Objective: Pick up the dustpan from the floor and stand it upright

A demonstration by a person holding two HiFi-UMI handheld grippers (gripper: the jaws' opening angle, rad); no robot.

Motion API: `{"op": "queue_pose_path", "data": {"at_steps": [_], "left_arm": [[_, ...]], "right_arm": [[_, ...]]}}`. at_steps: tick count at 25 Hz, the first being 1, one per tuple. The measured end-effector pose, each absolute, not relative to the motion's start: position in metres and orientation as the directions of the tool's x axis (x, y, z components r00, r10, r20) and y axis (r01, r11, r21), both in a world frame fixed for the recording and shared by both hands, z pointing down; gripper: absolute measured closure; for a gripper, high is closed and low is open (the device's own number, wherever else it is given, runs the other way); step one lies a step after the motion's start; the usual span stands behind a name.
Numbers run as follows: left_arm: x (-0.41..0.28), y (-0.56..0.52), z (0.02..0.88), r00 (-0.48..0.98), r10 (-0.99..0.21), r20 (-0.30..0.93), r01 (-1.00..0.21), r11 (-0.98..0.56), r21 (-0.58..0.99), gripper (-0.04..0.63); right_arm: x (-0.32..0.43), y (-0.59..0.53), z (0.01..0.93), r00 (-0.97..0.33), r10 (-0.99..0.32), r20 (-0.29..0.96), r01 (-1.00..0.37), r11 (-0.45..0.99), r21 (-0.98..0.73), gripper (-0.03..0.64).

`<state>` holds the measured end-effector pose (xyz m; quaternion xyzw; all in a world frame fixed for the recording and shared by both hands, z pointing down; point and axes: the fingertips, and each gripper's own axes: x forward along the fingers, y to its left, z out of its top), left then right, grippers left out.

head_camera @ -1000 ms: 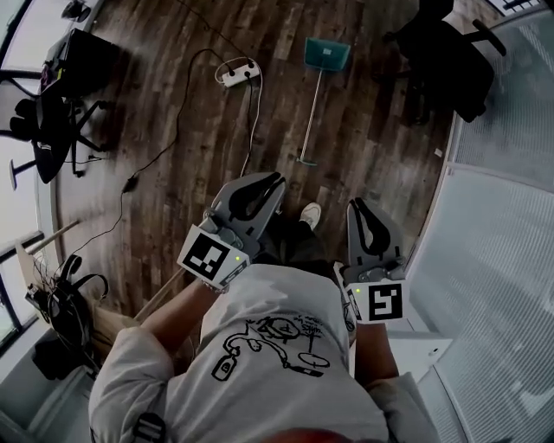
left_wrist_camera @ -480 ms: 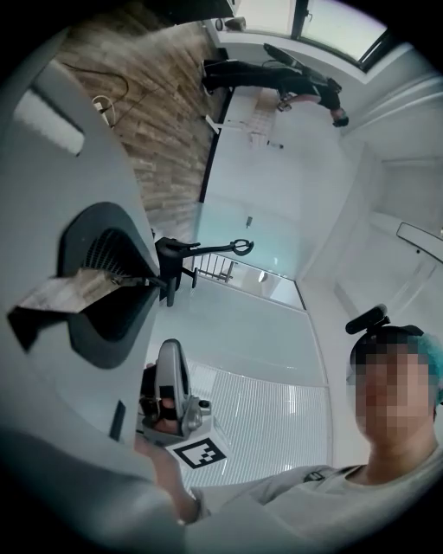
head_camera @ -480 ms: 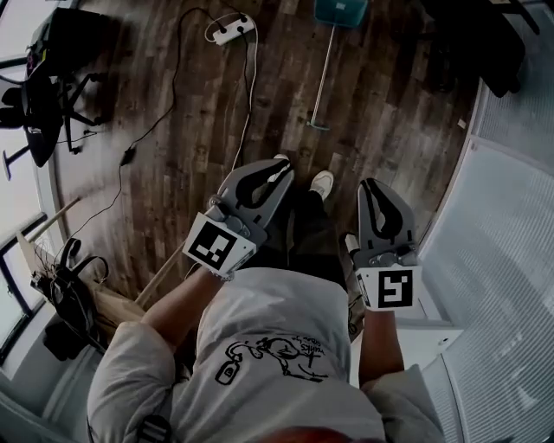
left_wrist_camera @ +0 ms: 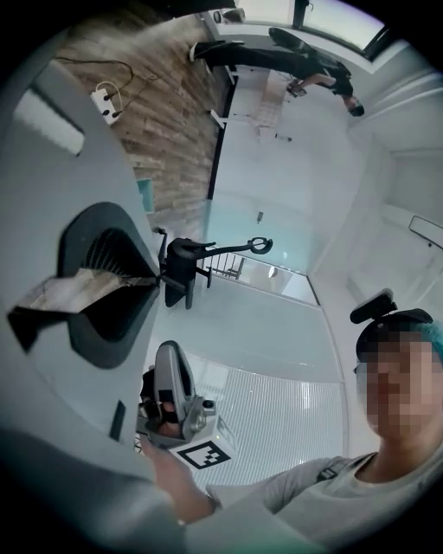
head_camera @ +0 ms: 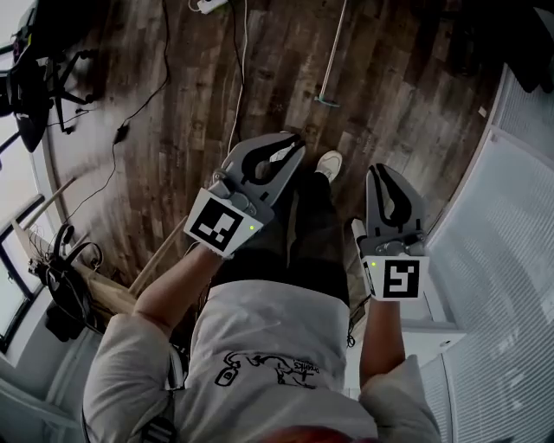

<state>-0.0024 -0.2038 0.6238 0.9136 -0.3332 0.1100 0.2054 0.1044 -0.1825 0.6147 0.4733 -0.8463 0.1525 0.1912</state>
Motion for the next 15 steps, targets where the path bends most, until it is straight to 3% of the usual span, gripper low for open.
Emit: {"op": "queue_pose_path", "data": {"at_steps": [15], "left_arm": [[0.012, -0.211, 0.779, 0.783, -0.471, 0.405, -0.604, -0.733, 0.314, 0.568]], "right_arm": [[0.106, -0.199, 0.762, -0.518, -0.692, 0.503, -0.833, 0.542, -0.111, 0.595]]}}
